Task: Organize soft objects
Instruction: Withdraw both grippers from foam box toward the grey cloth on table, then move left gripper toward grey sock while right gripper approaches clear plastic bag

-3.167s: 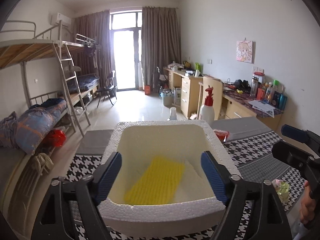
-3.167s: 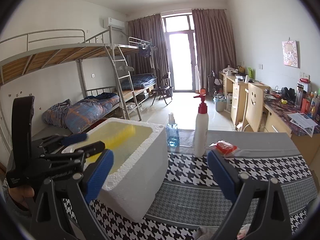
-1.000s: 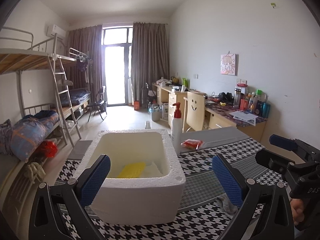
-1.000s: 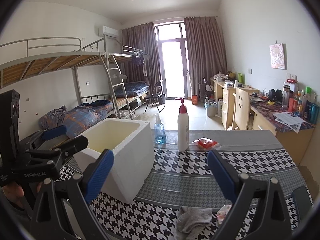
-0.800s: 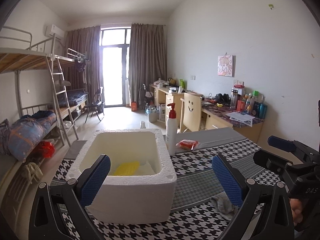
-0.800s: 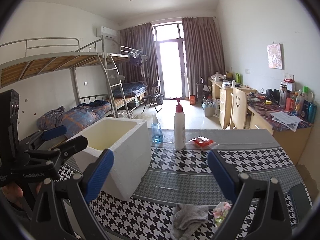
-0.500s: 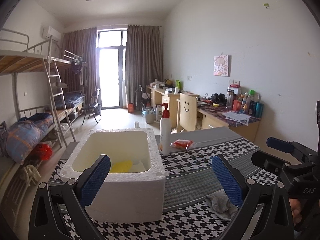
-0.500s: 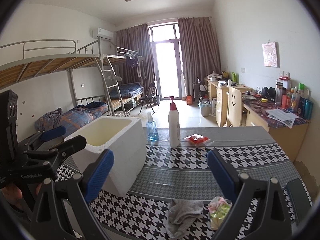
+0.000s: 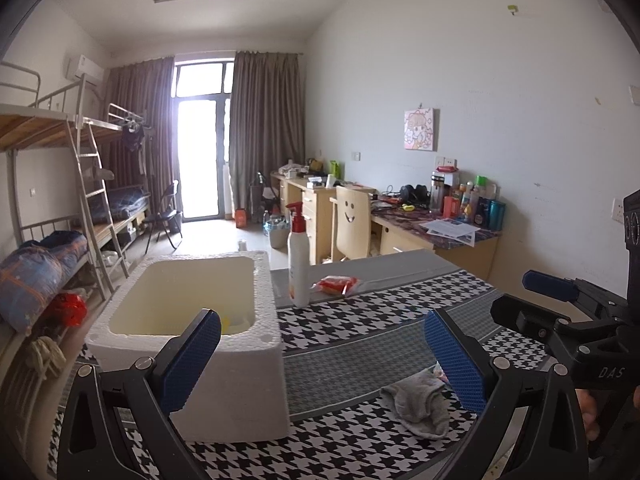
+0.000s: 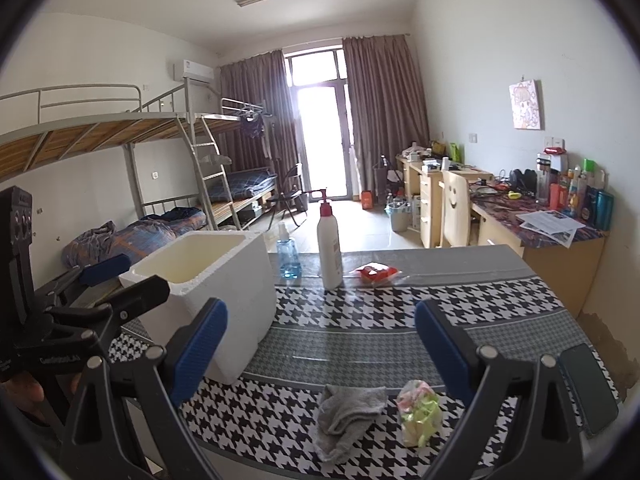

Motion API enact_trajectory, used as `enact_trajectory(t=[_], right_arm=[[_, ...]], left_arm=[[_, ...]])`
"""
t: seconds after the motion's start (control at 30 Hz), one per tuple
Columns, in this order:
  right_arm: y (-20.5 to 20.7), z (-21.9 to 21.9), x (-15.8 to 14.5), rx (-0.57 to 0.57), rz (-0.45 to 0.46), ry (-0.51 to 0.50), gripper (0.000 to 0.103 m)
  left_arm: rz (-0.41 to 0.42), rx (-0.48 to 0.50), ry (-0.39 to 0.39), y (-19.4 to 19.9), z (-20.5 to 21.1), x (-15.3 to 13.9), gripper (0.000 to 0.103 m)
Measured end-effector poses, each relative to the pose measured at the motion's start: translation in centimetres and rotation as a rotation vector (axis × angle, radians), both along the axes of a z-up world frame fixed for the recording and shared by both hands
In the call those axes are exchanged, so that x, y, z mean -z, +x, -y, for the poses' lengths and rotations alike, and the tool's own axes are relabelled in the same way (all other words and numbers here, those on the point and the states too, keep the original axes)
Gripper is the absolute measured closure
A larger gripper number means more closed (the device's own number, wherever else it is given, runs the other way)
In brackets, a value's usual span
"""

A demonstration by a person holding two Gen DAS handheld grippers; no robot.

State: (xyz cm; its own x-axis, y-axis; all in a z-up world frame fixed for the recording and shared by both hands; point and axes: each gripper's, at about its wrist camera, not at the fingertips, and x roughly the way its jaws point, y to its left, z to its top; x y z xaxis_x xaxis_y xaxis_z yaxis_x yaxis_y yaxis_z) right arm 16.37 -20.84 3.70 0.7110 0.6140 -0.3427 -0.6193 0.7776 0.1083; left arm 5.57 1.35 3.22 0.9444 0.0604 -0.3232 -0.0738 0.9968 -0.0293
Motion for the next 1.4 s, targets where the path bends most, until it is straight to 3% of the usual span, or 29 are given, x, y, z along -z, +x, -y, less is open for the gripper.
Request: enact_trajectory(t=[0.63, 0.93, 1.4], right_arm=[[0.2, 2.2, 1.3, 0.038, -0.017, -0.013, 0.006], [0.4, 2.9, 2.3, 0.055, -0.031, -0.024, 0.006], [1.0, 4.3, 4.4, 0.091, -0.089, -0.018, 0.006]], left_arm=[[-0.016, 0.107, -0.014, 0.5, 2.5, 1.9, 0.001], [-0.035, 0.111, -0.036, 0.8, 2.1, 2.9, 0.001], [-0.104, 0.152, -0.041, 2.1, 3.7, 5.0, 0.001]])
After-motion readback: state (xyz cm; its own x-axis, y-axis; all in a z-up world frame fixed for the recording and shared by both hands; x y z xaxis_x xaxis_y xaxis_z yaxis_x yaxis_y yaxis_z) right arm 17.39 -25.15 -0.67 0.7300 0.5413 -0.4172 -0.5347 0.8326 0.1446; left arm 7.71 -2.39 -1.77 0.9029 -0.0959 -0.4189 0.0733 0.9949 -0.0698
